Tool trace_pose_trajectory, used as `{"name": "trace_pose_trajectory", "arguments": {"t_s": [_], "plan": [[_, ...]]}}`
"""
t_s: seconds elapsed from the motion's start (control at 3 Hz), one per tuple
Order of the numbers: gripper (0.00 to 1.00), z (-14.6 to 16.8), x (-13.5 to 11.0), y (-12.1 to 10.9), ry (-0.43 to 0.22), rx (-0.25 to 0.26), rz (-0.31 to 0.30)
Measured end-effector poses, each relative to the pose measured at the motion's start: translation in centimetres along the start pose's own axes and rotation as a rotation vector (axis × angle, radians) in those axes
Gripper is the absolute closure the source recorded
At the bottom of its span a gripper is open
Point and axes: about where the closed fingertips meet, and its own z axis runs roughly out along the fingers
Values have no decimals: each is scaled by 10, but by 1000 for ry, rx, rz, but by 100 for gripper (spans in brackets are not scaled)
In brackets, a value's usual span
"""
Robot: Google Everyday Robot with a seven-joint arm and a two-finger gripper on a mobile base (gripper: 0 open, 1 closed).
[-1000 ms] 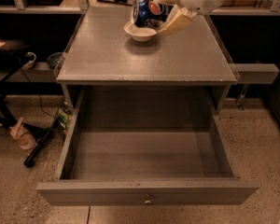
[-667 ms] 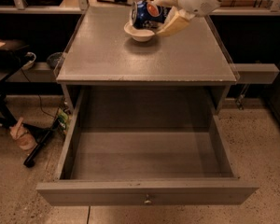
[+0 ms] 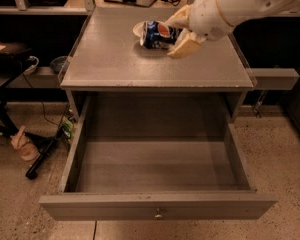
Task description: Place pepsi can into top drawer
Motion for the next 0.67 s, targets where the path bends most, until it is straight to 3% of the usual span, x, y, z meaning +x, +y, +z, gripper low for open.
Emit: {"name": "trace_pose_trajectory", "arguments": {"t_s": [0.67], "plan": [[100, 13, 20, 40, 48, -20, 100]]}}
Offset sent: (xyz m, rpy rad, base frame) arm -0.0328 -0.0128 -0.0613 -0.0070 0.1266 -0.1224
